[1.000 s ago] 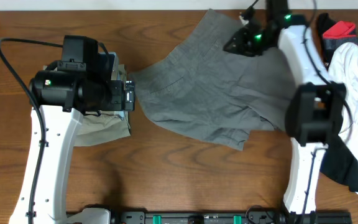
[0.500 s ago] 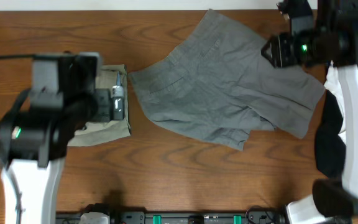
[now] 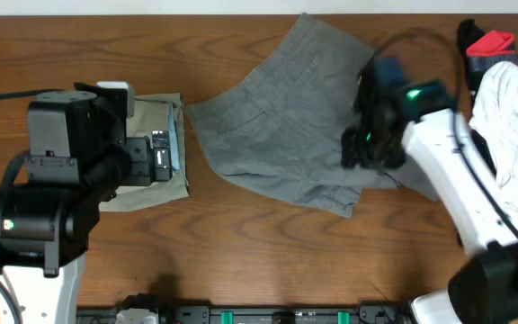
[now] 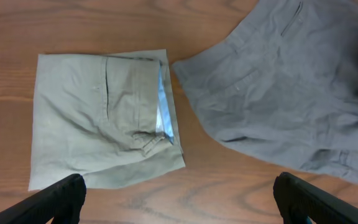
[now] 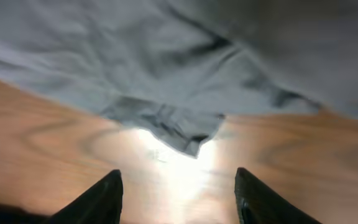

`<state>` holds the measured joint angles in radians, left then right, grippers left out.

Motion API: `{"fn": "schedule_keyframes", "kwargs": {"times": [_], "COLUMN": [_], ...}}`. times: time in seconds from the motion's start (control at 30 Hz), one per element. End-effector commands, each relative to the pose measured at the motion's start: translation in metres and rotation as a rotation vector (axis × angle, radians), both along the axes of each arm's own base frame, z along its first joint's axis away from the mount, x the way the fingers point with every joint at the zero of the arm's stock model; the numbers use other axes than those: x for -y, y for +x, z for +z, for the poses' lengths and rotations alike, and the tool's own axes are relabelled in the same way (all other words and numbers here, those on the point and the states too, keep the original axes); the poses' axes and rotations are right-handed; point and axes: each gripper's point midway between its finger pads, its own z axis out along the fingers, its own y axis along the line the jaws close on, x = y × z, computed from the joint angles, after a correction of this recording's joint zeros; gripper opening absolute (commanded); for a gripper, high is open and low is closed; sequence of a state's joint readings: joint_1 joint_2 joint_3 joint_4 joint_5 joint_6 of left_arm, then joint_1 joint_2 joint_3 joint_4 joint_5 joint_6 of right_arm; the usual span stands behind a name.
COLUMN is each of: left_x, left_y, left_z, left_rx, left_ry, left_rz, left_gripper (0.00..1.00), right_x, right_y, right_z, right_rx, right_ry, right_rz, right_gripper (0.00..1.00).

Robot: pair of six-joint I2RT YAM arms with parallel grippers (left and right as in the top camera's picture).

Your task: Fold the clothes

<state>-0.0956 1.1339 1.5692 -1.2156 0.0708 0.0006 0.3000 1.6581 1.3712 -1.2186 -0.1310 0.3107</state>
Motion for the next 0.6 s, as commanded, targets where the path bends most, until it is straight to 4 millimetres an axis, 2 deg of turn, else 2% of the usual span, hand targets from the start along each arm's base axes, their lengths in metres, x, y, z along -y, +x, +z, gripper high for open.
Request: {"fn": "schedule_keyframes", "kwargs": {"times": [0.0,0.07,0.2,0.4,0.5,0.53,0.57], "left_x": [-0.001,-0.001,0.0,0.0,0.0,0.0,0.0], "left_y": [0.003,0.005,0.009,0.015,0.017,0.018,0.018], "left_z": [0.0,-0.003,-0.008,-0.016,-0.019,-0.019,-0.02], "left_rx": [-0.004,-0.014,-0.037,-0.068,-0.079,-0.079,-0.081], "left_ry": [0.013,0.014,0.014,0.017,0.018,0.018,0.018], "left_rz": [0.001,0.001,0.003,0.003,0.003,0.003,0.002], "left_gripper": [0.98,0.98,0.98,0.98,0.98,0.98,0.98], "right_x": [-0.017,-0.023,-0.02,-0.015,-0.016,-0.015,-0.013], "right_y": [-0.027,-0.035,-0.049,-0.061,-0.056,-0.054,-0.051], "right_z": [-0.035,-0.055,-0.086,-0.118,-0.121,-0.122,-0.121], "right_rx": [-0.095,-0.115,-0.142,-0.143,-0.111,-0.102,-0.09], "right_ry": [0.103,0.153,0.156,0.152,0.16,0.154,0.141], "right_rz": [-0.033,-0.038,-0.108,-0.191,-0.188,-0.188,-0.189], "right_gripper": [0.56,0.56,0.57,0.54,0.43,0.36,0.24]}}
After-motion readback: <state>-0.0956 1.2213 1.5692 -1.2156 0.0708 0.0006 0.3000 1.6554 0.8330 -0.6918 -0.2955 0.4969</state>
